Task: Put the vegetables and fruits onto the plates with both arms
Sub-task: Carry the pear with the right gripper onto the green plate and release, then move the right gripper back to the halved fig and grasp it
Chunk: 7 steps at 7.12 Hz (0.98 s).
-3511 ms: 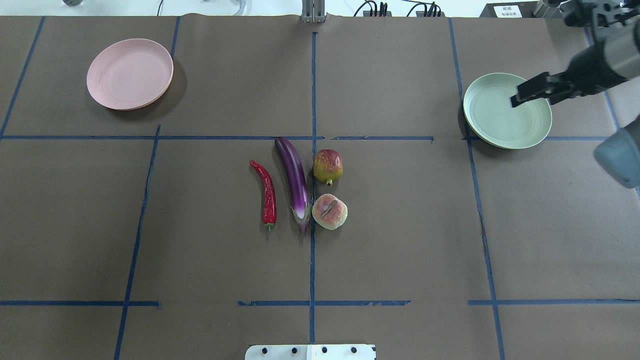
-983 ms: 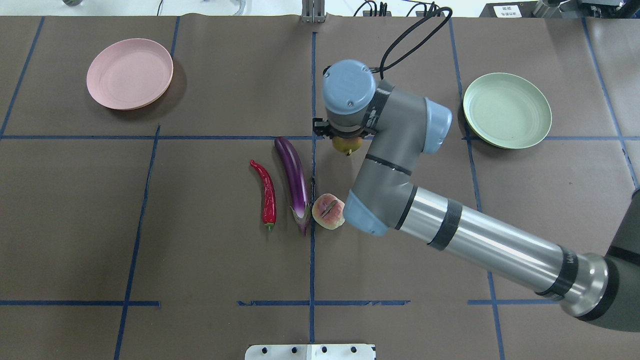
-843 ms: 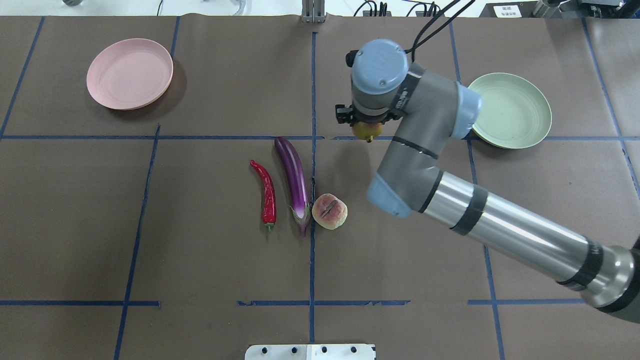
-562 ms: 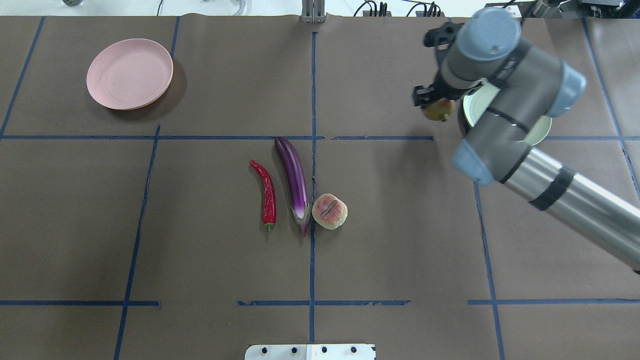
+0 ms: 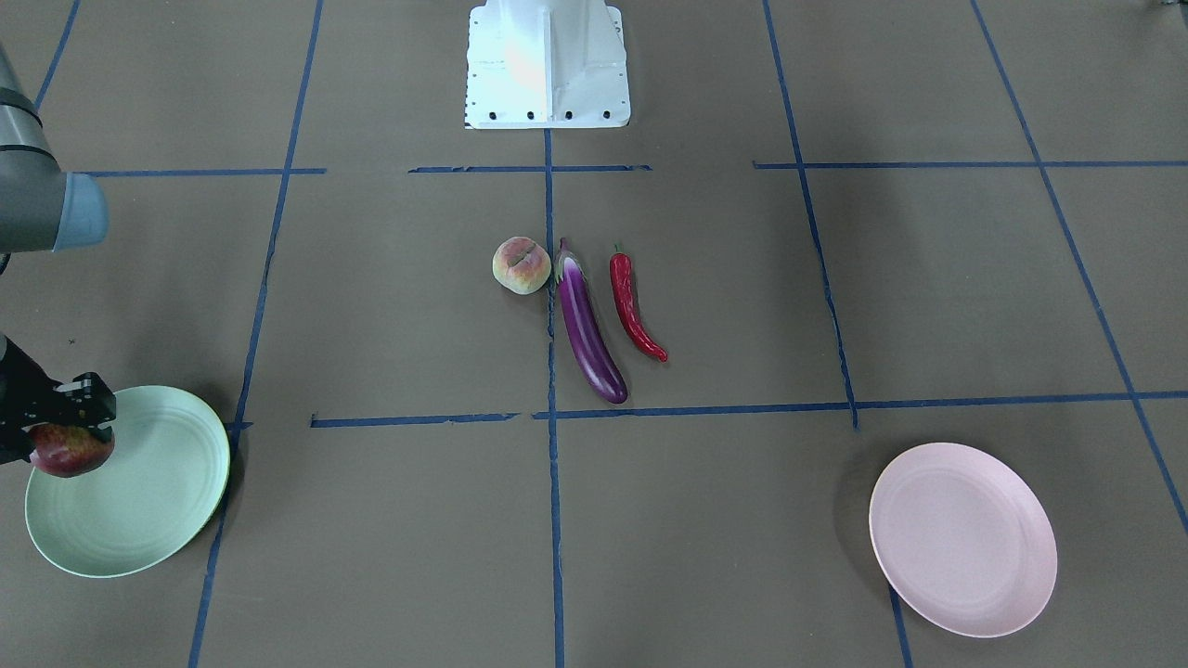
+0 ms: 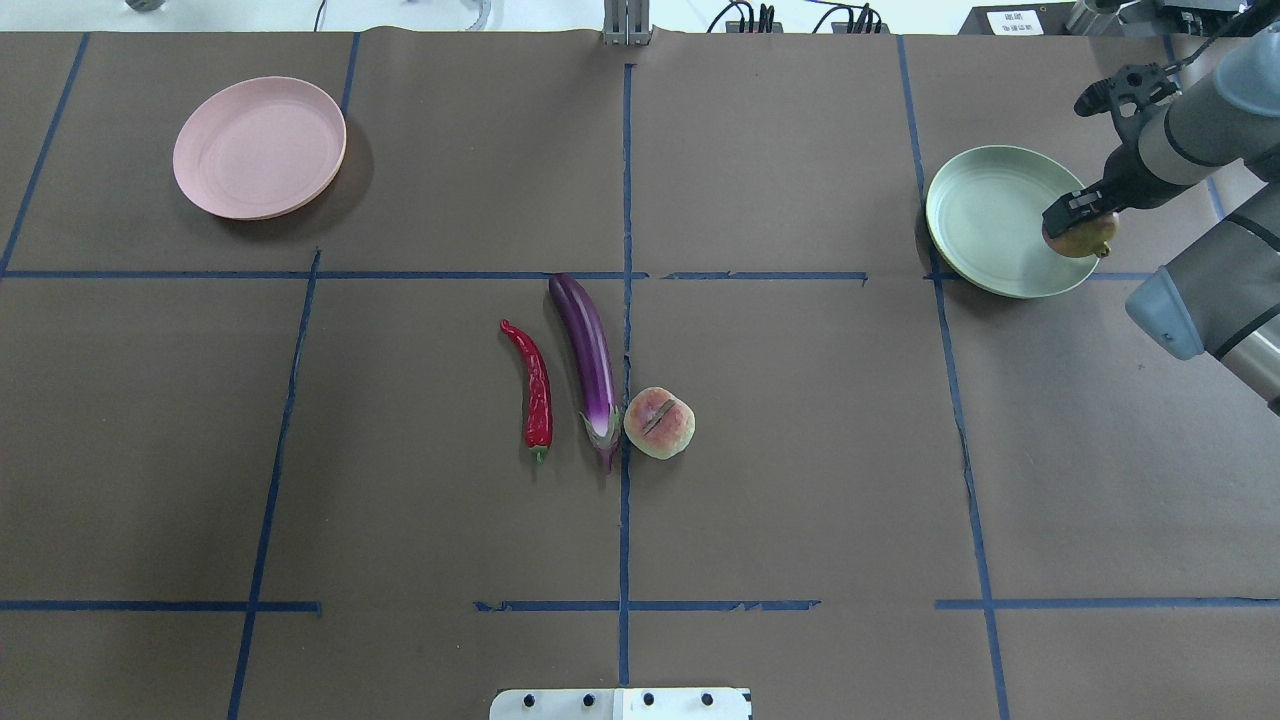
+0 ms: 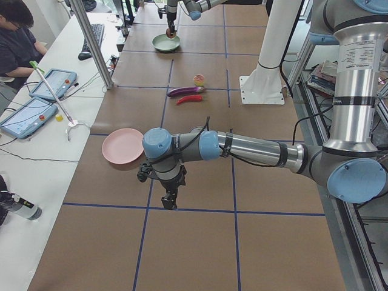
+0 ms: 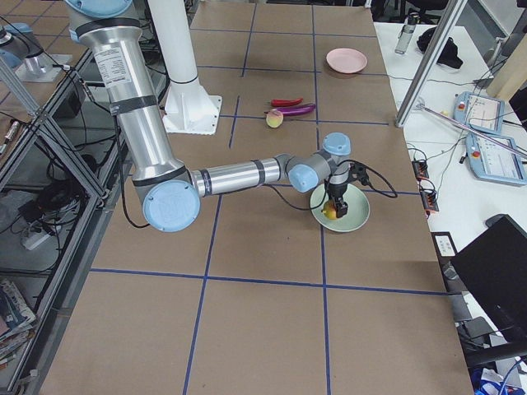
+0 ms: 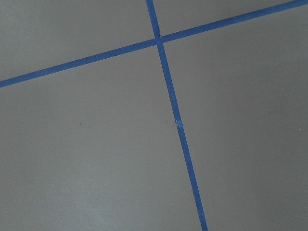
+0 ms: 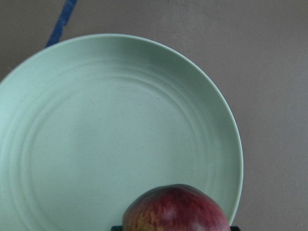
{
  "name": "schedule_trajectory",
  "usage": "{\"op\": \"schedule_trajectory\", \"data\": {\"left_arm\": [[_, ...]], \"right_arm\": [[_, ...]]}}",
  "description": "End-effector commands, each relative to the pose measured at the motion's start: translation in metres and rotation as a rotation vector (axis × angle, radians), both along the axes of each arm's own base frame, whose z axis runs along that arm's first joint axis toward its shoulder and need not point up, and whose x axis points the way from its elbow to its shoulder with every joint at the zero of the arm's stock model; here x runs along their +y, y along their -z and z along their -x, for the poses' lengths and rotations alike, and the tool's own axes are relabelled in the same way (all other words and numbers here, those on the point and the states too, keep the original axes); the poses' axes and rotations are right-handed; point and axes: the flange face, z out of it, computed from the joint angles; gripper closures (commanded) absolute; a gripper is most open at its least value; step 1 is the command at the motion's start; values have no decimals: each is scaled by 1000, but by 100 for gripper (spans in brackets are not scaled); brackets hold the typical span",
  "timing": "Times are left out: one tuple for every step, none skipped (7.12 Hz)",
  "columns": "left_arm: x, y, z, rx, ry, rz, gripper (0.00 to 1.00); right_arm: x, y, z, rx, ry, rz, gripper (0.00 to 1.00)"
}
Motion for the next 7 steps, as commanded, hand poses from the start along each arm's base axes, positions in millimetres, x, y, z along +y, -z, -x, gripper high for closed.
{"op": "schedule_trajectory", "data": {"left_arm": [[0,2,0,0,1,-3,0],[0,2,0,-1,-1,-6,0],[0,2,0,0,1,-3,0],[0,3,0,-1,-1,-7,0],[0,3,-1,0,-2,-7,0],[0,4,-1,0,-2,-10,0],[0,5,-1,-1,-2,-10,0]], "right_arm": [[1,-13,-3,0,2,4,0],[-1,-6,-2,-7,2,-5,0],[-6,42,2,-76,21,-46,0],[-7,85,3,-134,-23,-12,0],[-4,141,15,-172,-68,17,0],[34,200,58,-213,-87,82,0],[64,252,99,-235,-136,118,0]]}}
